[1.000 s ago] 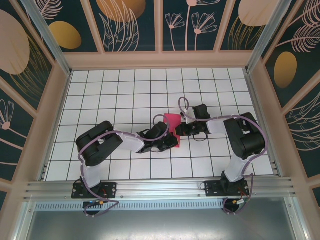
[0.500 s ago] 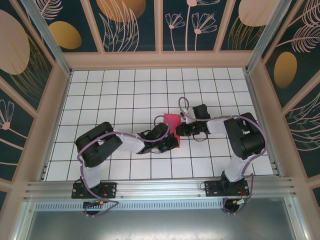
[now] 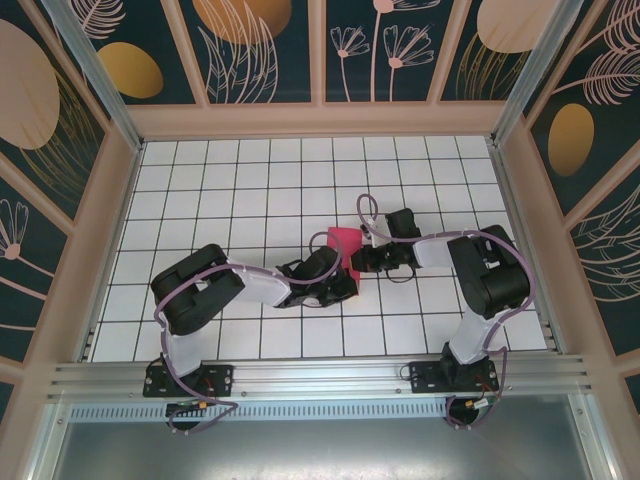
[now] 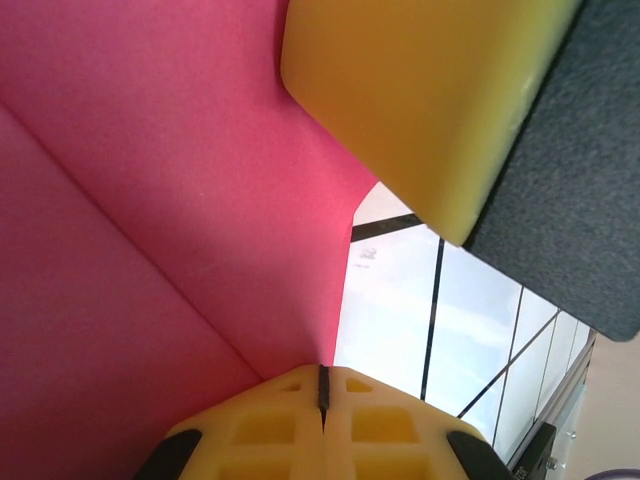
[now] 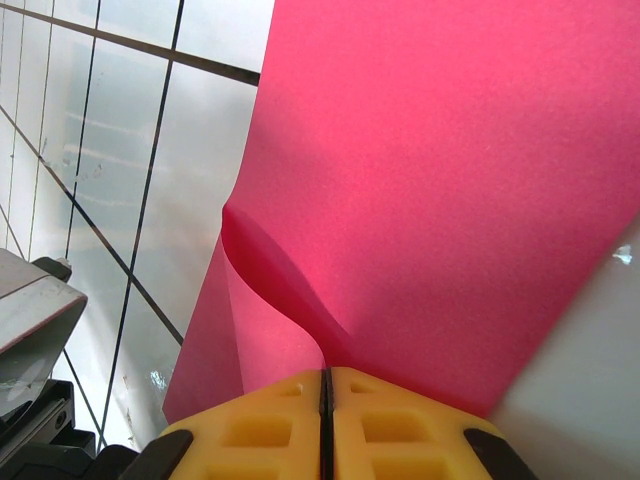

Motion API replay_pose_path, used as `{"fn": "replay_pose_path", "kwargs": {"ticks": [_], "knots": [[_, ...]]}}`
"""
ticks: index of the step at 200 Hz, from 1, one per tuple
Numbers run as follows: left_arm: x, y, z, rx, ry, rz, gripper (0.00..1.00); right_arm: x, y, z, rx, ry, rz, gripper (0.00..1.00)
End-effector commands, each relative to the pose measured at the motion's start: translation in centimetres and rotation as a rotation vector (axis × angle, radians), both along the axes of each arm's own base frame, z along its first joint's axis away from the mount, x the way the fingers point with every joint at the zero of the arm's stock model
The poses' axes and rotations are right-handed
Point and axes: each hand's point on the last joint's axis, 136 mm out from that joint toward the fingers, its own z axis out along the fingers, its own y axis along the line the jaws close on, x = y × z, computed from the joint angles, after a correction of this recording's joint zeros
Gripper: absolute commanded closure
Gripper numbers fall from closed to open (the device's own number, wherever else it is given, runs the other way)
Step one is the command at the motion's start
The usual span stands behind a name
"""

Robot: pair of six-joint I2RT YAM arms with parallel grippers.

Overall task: Fold a paper plane with a square sheet of paper (pick it up from the middle)
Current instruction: Fold the triangle a second time at the center of the table.

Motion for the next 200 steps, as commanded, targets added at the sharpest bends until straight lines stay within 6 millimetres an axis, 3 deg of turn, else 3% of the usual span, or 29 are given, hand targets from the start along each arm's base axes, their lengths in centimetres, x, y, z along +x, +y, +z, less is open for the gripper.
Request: {"fn": "replay_pose_path", "kwargs": {"ticks": [1, 31, 44, 59, 75, 93, 108, 129, 150, 183, 200], "knots": [[-1.5, 1.0, -2.6, 0.104, 0.051, -0.034, 0.94, -1.2, -0.7, -3.9, -0.111, 0.056, 0.002, 0.87], [-1.9, 1.3, -3.5, 0.143, 0.065, -0.047, 0.94, -1.3, -0.7, -3.9, -0.113, 0.054, 0.006, 0.87], [-1.8, 0.9, -2.8, 0.114, 0.050, -0.052, 0.93, -1.3, -0.7, -3.9, -0.112, 0.053, 0.005, 0.87], [-1.2, -0.4, -0.1, 0.031, -0.002, -0.067, 0.90, -1.3, -0.5, -3.8, -0.108, 0.056, 0.011, 0.87], [-0.3, -1.2, 4.1, -0.072, -0.082, -0.052, 0.87, -1.2, -0.3, -3.2, -0.096, 0.048, 0.016, 0.86], [0.8, -0.2, 8.0, -0.122, -0.186, 0.003, 0.84, -0.9, -0.1, -2.6, -0.087, 0.039, 0.016, 0.84], [1.8, 1.9, 9.7, -0.138, -0.229, 0.077, 0.84, -0.6, 0.2, -1.6, -0.071, 0.029, 0.018, 0.79], [3.5, 5.3, 9.7, -0.136, -0.232, 0.182, 0.84, 0.2, 0.6, 0.3, -0.050, -0.003, 0.009, 0.72], [5.1, 7.1, 9.2, -0.116, -0.224, 0.213, 0.84, 1.3, 0.5, 2.5, -0.063, -0.055, -0.018, 0.66], [6.5, 7.1, 9.3, -0.100, -0.233, 0.203, 0.84, 2.5, -1.2, 4.8, -0.129, -0.123, -0.090, 0.60], [6.7, 6.0, 9.1, -0.116, -0.221, 0.170, 0.84, 3.0, -2.7, 5.9, -0.176, -0.157, -0.152, 0.59]]}}
